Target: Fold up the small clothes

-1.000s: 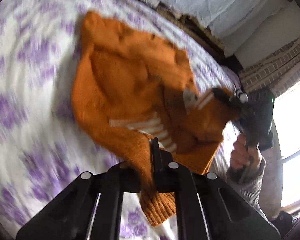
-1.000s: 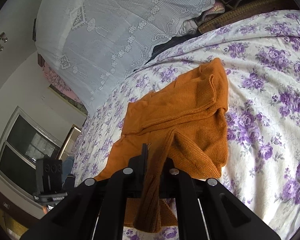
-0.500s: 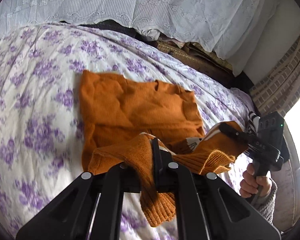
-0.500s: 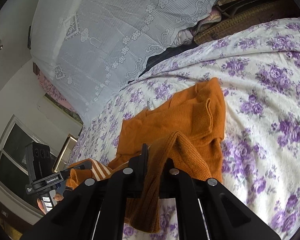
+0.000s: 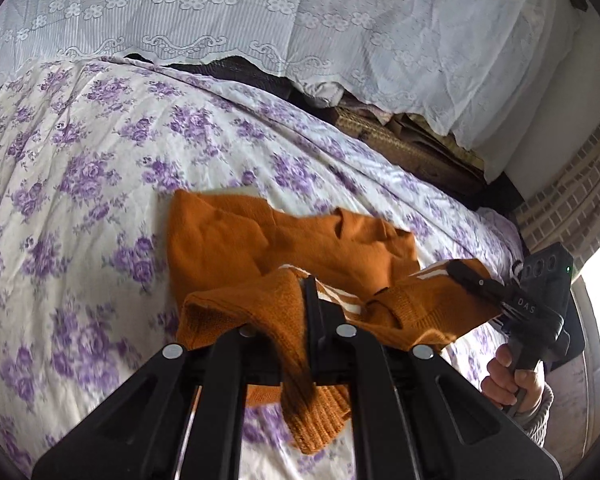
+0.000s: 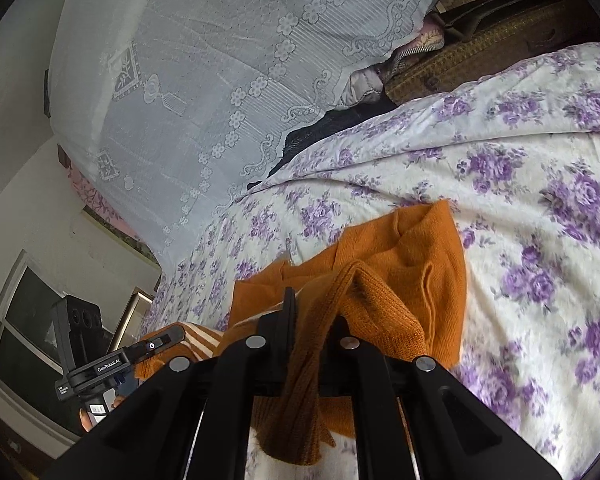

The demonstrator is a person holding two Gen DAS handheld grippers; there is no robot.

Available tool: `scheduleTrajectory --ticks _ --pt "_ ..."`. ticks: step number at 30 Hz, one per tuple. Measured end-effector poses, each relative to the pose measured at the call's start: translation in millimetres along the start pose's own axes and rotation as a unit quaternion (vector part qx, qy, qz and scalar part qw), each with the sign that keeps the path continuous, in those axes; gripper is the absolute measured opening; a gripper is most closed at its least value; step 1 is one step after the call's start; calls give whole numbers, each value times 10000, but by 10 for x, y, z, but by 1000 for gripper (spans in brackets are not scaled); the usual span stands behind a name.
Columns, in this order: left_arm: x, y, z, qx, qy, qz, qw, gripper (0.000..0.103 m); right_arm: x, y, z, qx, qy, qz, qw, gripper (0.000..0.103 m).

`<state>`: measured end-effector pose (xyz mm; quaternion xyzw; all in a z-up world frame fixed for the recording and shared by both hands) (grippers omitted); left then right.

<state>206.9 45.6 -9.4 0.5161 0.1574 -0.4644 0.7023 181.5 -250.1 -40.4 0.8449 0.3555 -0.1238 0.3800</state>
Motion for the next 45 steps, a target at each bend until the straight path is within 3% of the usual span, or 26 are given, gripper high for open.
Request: scheduleTrajectory --ticks 9,12,14,16,18,19,20,23,24,26,28,30,32,35,37,39,41,43,45 --pt "453 215 -209 -118 241 -155 9995 6 438 202 158 193 -88 -68 9998 8" --pt "663 222 -344 -220 338 -285 9988 7 576 196 314 299 -208 -145 9992 13" --pt "806 170 -485 -318 389 -467 9976 13 644 150 468 470 -212 -283 9983 43" --pt "840 122 -576 -458 211 -580 9970 18 618 126 534 644 30 -385 9972 45" --pt "729 105 -613 -532 -2 -545 9971 37 527 145 514 787 175 -411 9959 62" --pt "638 99 -609 -527 -52 -441 9976 59 440 158 475 879 260 -415 9949 76" --pt "533 96 -603 -499 -34 -293 9983 75 378 170 437 886 272 -426 9948 78" --pt "166 118 -521 -233 58 226 9995 82 159 229 187 502 173 -457 9975 79" --pt "39 130 -464 -130 -69 340 9993 83 104 241 78 305 269 -465 9981 80" --pt "-70 141 -365 8 -398 371 9985 88 78 210 -197 -155 948 -816 9920 83" --pt "-108 117 -187 351 -891 207 9952 91 161 45 -486 -838 1474 -1494 9741 91" --pt "-39 27 5 783 -1230 -125 9892 93 263 -113 -616 -1310 1558 -1864 9611 93" --pt "81 -84 151 1053 -1546 -509 9810 93 469 -268 -595 -1362 1428 -2326 9523 93" --pt "224 -246 287 1334 -2165 -1065 9612 93 681 -369 -464 -1256 1264 -2640 9479 93" --pt "285 -363 349 1530 -2280 -1248 9534 93 793 -342 -360 -1083 1232 -2667 9497 93" --pt "420 -382 371 1619 -1991 -1263 9582 94 857 -222 -272 -752 1189 -2358 9616 93" --pt "542 -301 335 1478 -1580 -1174 9692 94 856 34 -136 -356 902 -1555 9831 93" --pt "675 -32 152 949 -645 -739 9906 94 737 276 -63 -395 337 -488 9975 93" --pt "713 245 -137 127 248 -220 9994 94 604 382 -76 -778 117 155 9968 93"
Point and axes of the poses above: each gripper's, at about its wrist camera, not at the fingertips, and x roughly the way its jaws point, z to its right, y to its top, the point moved 3 cm from there along x, roughly the way its jaws point
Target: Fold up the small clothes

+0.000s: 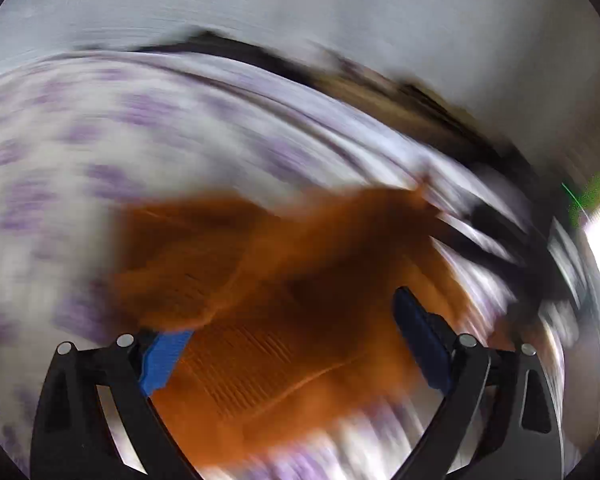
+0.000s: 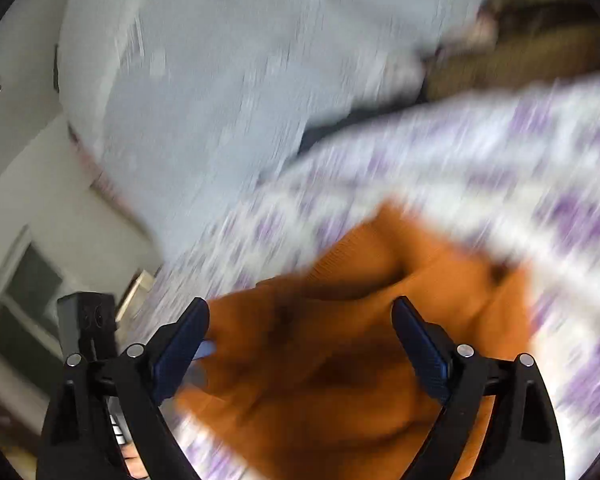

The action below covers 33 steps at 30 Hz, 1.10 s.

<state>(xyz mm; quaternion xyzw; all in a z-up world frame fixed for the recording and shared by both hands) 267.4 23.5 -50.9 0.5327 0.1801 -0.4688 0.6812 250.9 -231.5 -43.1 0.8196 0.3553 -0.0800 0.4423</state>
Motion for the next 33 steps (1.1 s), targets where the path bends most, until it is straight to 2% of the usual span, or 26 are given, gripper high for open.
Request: scheduleTrajectory --ticks 2,4,7,8,9,11,12,14,16,18,19,20,21,22,23,24,25,26,27,28,29,30,31,32,33 --pt "-33 113 -196 -454 161 349 9982 93 -116 14 -41 -280 -201 223 9992 93" --pt "-108 86 -302 -555 486 531 9959 93 -208 -3 -119 -576 -342 328 9972 93" --pt "-278 -29 -174 -12 217 569 9981 94 -266 -52 -277 -1058 -429 92 9934 93" --pt "-357 -98 -113 273 187 538 9980 94 -250 -90 -320 -1194 -489 -84 9916 93" --pt "-375 -159 -6 645 309 531 9960 94 -222 -128 -348 -1316 -576 -214 9894 93" --pt "-358 -196 139 1043 848 684 9886 98 -131 -197 -402 -1521 -810 -338 9845 90" --pt "-287 -184 187 1157 1387 763 9806 98 -101 -224 -410 -1600 -985 -316 9817 88" --pt "-149 -107 213 1171 1977 746 9704 98 45 -234 -423 -1792 -1389 -322 9734 79" --pt "-33 -28 200 1023 2271 659 9662 98 226 -257 -424 -1850 -1483 -485 9703 75" --pt "175 31 128 865 2494 406 9637 98 479 -292 -377 -1921 -1750 -827 9621 69" --pt "320 70 44 795 2698 217 9594 99 562 -309 -329 -1939 -1901 -939 9578 62" --pt "447 67 -43 740 3033 -33 9500 99 666 -328 -217 -1979 -2257 -1063 9479 57" --pt "594 43 -193 600 3192 -319 9452 99 716 -340 -99 -2042 -2536 -1091 9392 57" --pt "586 30 -262 435 2996 -268 9527 99 734 -343 9 -2073 -2639 -1098 9356 57" --pt "538 40 -342 188 2815 -296 9589 99 692 -322 106 -1875 -2442 -1109 9449 53" --pt "502 50 -370 122 2793 -333 9596 99 635 -287 152 -1680 -2380 -1094 9503 48" --pt "446 58 -391 71 2853 -262 9580 99 575 -258 179 -1568 -2404 -1042 9522 38" --pt "368 55 -404 27 2971 -97 9548 99 499 -243 196 -1502 -2416 -903 9544 36" --pt "270 48 -404 16 3019 101 9533 99 437 -242 214 -1400 -2318 -774 9595 36" --pt "196 50 -393 13 2952 212 9552 99 386 -238 227 -1268 -2224 -666 9644 36" --pt "129 57 -375 -9 2778 309 9602 98 316 -229 213 -1150 -2185 -533 9676 36" --pt "41 65 -331 -31 2439 444 9688 98 266 -218 155 -1171 -2132 -423 9690 38" --pt "-8 67 -266 10 2210 516 9739 98 209 -204 32 -1296 -2038 -286 9700 38" --pt "-26 65 -198 112 2087 542 9764 98 181 -220 -58 -1407 -1981 -229 9698 40" --pt "-4 44 -99 336 2111 537 9754 98 195 -224 -111 -1467 -1959 -229 9693 43"
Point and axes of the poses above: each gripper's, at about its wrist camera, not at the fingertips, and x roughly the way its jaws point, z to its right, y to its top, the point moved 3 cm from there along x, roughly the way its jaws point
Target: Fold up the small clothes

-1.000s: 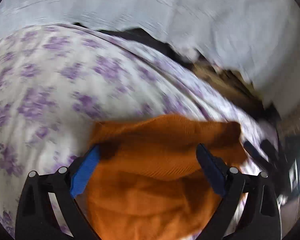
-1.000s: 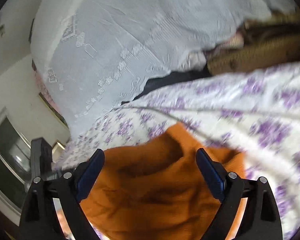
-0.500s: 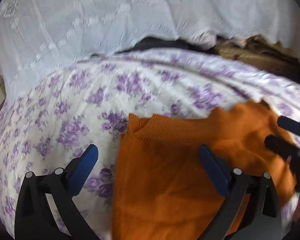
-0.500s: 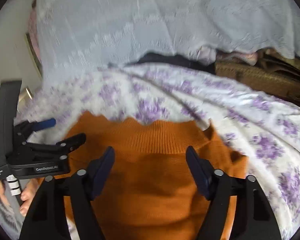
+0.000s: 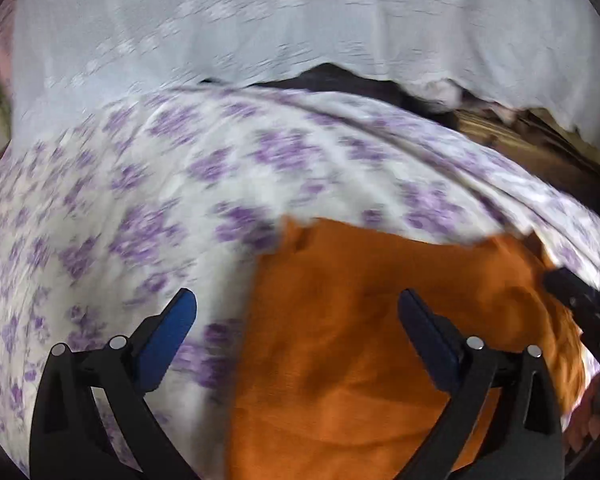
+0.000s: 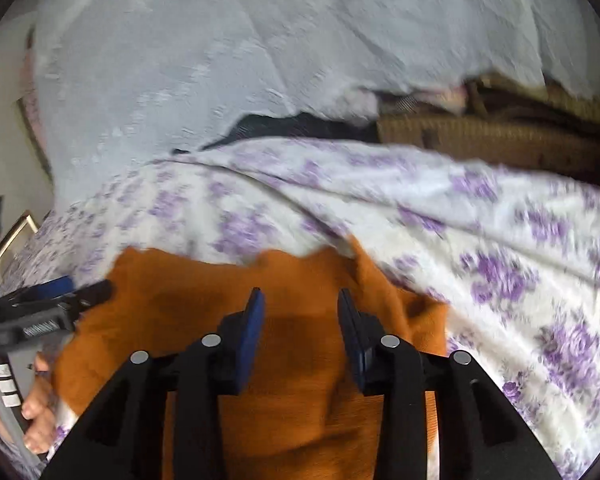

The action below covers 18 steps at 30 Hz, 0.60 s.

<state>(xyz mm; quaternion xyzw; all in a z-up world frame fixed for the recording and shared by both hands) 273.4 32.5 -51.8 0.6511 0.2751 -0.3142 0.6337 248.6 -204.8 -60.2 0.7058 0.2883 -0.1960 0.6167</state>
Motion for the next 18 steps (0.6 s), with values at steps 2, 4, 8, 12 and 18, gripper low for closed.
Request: scheduleTrajectory --ticks 2,4,8,12,18 --pt "55 -67 169 395 240 1 9989 98 85 -47 -86 -152 -42 -188 9997 65" --pt "349 -176 302 848 783 -316 9928 99 310 -163 -50 -292 -386 -565 9972 67" --pt "420 -195 267 760 842 -231 9933 99 280 -163 88 114 -12 -464 9989 68" --pt "152 -236 184 655 805 151 9945 99 -46 -189 120 381 -1 7 9993 68" --pt "-101 -612 197 903 769 -75 9929 99 -337 -445 -72 -74 -231 -20 9997 76"
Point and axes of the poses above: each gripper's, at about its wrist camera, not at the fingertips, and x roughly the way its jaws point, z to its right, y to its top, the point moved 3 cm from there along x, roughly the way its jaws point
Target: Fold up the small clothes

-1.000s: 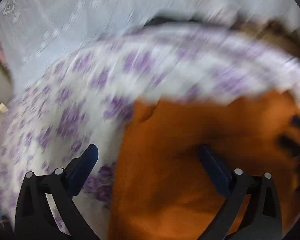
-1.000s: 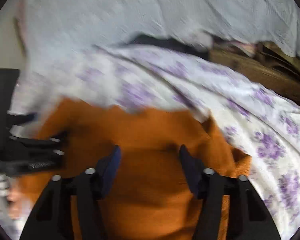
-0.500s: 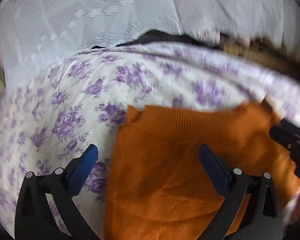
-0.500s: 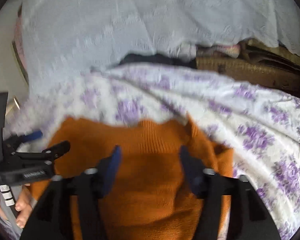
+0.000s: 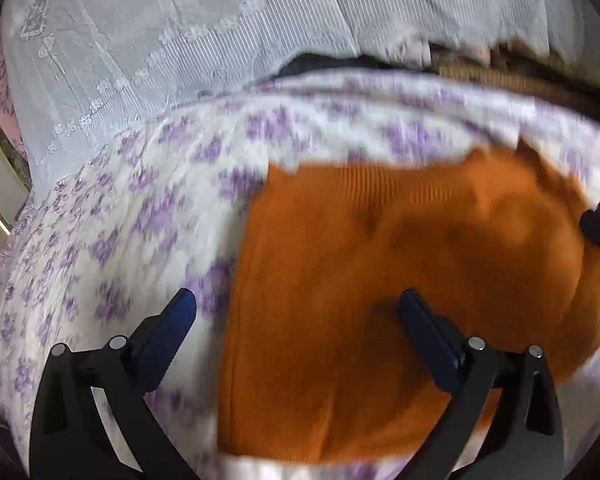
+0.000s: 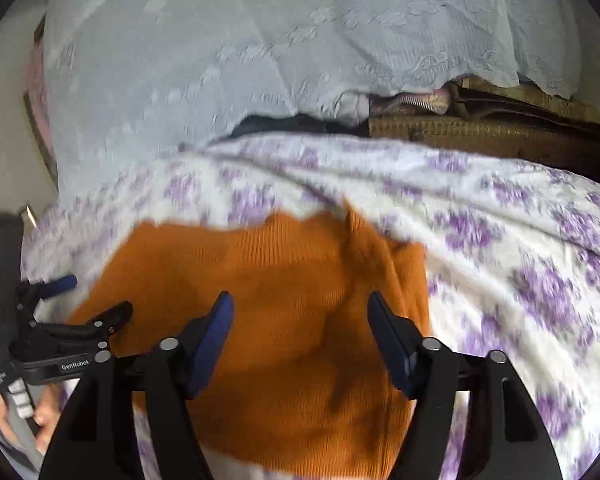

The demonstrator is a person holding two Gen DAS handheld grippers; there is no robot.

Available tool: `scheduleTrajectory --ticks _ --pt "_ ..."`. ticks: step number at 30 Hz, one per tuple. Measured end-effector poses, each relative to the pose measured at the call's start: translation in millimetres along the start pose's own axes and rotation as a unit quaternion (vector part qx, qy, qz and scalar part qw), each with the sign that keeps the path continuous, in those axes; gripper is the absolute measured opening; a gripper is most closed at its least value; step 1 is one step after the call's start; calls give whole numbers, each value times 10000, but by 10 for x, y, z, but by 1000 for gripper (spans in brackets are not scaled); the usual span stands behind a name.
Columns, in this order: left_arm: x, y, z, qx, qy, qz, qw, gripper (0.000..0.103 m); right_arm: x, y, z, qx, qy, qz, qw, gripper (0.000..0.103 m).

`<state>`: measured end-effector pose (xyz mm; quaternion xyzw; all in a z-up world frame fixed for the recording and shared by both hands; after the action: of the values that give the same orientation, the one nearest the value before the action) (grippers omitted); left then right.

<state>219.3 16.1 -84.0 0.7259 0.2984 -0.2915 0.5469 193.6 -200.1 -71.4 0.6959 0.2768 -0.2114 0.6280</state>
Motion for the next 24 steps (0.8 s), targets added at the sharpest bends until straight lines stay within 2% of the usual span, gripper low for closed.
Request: scheduleTrajectory --ticks 1,2,5,8,10,16,19,22,24 --pt "36 -57 11 61 53 -69 9999 99 130 -128 -49 -191 -122 -441 9988 85" --pt "14 -107 13 57 95 -6 9999 99 216 -191 -99 -405 -225 -625 9970 88" --pt "-74 -159 41 131 333 173 9992 99 147 -209 -217 -733 -573 -472 9945 92" --pt "-133 -203 56 157 483 327 9982 99 126 -230 -200 -697 -576 -474 9948 100" --pt "-178 -240 36 88 449 355 9983 99 125 -238 -160 -587 -494 -497 9958 100" --pt "-163 -294 -13 -127 210 320 9992 99 128 -278 -224 -753 -713 -564 9930 100" --pt "-135 -306 -43 -252 44 271 9993 99 114 -296 -213 -716 -687 -591 9933 100" --pt "-56 -317 -159 -620 -441 110 9970 99 95 -313 -211 -720 -674 -591 9934 100" --pt "15 -330 -249 -935 -838 -36 9921 99 85 -319 -214 -733 -661 -578 9934 100"
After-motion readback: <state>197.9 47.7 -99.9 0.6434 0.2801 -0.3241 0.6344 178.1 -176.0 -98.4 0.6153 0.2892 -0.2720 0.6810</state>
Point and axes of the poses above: each gripper's, at about its wrist camera, not at the fingertips, and x roughly the way its jaws point, z to its right, y to its top, the point moved 3 cm from there along x, roughly the way its jaws point
